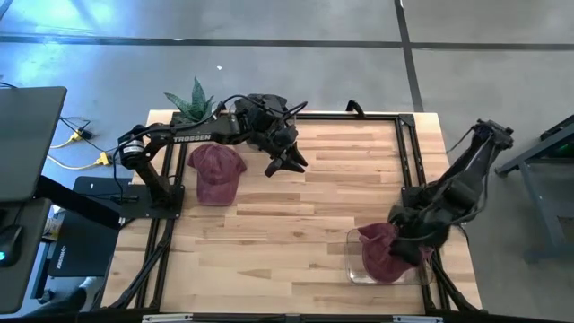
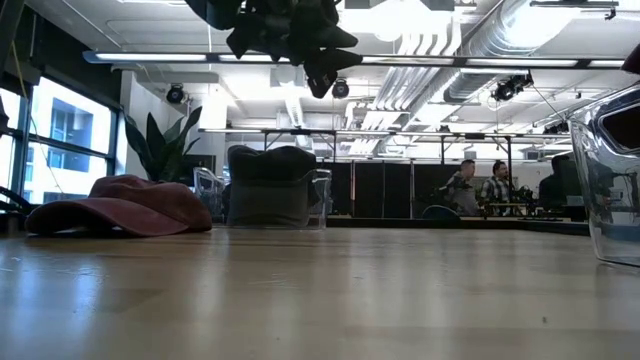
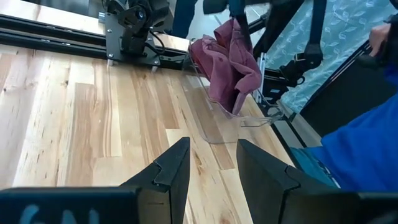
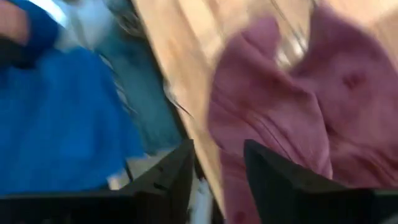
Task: Pick & Place hat
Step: Put the bottom red cap into the bottom transparent bin, then put the red cap into the bottom transparent bin
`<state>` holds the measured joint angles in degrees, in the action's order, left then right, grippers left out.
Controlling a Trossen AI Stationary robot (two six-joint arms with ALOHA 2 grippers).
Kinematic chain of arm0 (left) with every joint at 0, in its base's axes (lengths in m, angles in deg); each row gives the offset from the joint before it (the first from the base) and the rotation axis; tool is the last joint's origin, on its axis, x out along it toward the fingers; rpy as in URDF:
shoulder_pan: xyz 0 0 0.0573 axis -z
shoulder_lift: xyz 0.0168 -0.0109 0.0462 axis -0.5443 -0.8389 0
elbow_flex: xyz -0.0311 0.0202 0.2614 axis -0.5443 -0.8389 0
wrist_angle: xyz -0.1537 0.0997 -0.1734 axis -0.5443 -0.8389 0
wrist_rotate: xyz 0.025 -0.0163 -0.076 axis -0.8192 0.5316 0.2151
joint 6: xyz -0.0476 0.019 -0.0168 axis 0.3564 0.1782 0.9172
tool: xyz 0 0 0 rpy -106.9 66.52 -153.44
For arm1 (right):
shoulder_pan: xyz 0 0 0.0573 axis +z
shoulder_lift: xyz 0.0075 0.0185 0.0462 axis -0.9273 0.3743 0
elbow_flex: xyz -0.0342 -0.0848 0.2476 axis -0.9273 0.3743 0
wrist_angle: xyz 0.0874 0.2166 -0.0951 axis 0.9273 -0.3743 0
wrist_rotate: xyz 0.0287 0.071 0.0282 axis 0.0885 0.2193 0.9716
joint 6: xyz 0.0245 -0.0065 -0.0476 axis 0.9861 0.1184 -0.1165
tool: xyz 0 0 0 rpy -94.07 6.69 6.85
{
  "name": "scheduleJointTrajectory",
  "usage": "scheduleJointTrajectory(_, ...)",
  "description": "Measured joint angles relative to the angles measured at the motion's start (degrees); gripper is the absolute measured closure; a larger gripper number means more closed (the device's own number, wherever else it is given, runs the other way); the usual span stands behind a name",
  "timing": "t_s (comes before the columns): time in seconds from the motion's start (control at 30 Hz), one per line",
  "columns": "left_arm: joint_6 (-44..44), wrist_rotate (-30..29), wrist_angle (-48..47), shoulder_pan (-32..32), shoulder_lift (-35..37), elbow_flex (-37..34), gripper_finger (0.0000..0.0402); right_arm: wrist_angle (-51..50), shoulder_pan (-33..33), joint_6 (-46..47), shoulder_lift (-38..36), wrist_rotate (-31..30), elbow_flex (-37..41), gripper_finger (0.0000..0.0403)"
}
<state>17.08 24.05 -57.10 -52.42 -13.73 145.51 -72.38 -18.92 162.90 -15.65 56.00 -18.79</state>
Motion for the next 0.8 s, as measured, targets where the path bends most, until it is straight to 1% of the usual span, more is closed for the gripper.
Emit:
scheduleJointTrajectory(0.07,0.0,0.0,0.0,0.0,0.0,0.0,0.0276,-1.9,-1.9,-1.8,2.4,4.0,0.0,0.0298)
scheduleJointTrajectory(0.1,0.0,0.0,0.0,0.0,0.0,0.0,0.0276,-3.2,-2.9,-3.6,3.3,5.0,0.0,0.0311)
scheduleJointTrajectory(0.17,0.0,0.0,0.0,0.0,0.0,0.0,0.0276,-6.1,-4.6,-6.4,4.6,4.2,0.0,0.0333)
scheduleJointTrajectory(0.3,0.0,0.0,-0.3,0.0,0.0,0.0,0.0276,-13.5,-7.0,-7.5,4.7,-0.7,0.0,0.0369)
scheduleJointTrajectory(0.43,-0.3,-0.2,-1.1,0.0,0.0,0.0,0.0276,-19.6,-8.6,-6.5,3.5,0.0,0.0,0.039)
scheduleJointTrajectory(0.53,-0.9,-0.4,-1.4,0.0,0.0,0.0,0.0276,-18.8,-9.0,-7.1,2.1,0.5,-0.6,0.0397)
scheduleJointTrajectory(0.63,-0.9,-0.5,-1.3,0.0,0.0,0.0,0.0276,-16.4,-9.1,-8.3,0.8,-1.1,-2.3,0.04)
scheduleJointTrajectory(0.73,-0.6,-2.1,-1.3,0.0,0.0,0.0,0.0276,-13.7,-9.1,-10.7,0.1,-4.7,-2.8,0.0399)
scheduleJointTrajectory(0.8,-0.1,-3.1,-1.3,0.0,0.0,0.0,0.0276,-11.8,-9.1,-13.6,0.2,-9.3,-2.8,0.0397)
